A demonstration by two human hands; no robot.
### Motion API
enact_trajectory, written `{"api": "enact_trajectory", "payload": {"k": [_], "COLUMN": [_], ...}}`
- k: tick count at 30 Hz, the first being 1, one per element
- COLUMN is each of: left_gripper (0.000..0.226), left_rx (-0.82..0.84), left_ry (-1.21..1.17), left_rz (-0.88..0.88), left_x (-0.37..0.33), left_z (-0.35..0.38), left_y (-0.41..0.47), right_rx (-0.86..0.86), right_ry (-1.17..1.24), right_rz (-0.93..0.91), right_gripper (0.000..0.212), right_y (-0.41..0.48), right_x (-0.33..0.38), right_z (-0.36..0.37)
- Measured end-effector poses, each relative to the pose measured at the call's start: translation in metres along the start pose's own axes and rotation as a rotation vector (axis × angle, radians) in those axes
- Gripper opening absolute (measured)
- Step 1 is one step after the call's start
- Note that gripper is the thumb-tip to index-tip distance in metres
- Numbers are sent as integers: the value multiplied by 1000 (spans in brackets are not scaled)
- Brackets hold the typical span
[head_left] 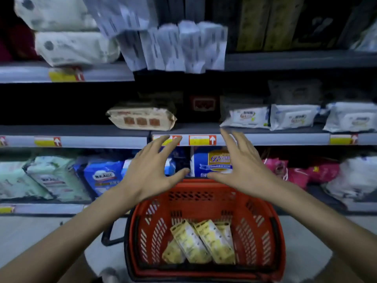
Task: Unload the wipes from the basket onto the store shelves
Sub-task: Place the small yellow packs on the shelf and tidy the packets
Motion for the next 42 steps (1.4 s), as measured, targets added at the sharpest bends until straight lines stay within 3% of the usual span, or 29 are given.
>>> {"api": "enact_trajectory", "payload": {"k": [13, 23, 31, 42], "left_gripper": [102, 97, 85, 79], "left_rx": [548, 945, 1011, 985], "left_ry": [104, 481, 629, 726], "left_rz": [14, 124, 215, 370], "left_x": [23, 27, 25, -20], "left_z": [186, 251, 271, 290], "left_y": [-55, -75, -77, -52], "right_rx": [574, 801, 911, 885], "right_ry": [-242, -296, -400, -464], "right_rz": [215, 305, 370, 501], "right_gripper": [108, 98, 95, 89], "right_y": [-56, -93, -107, -150], "right_x": [-135, -200, -219, -249], "right_z": [169, 200, 193, 165]}}
Point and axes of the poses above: each hand's wrist, its own y-axis towards the middle knuckle, its own z-axis out of the palm, x = y × z, the point moved 2 cm from there along y, towards the middle knuckle, and after that the axes turned 7 degrees about y, right-handed, at the moved point
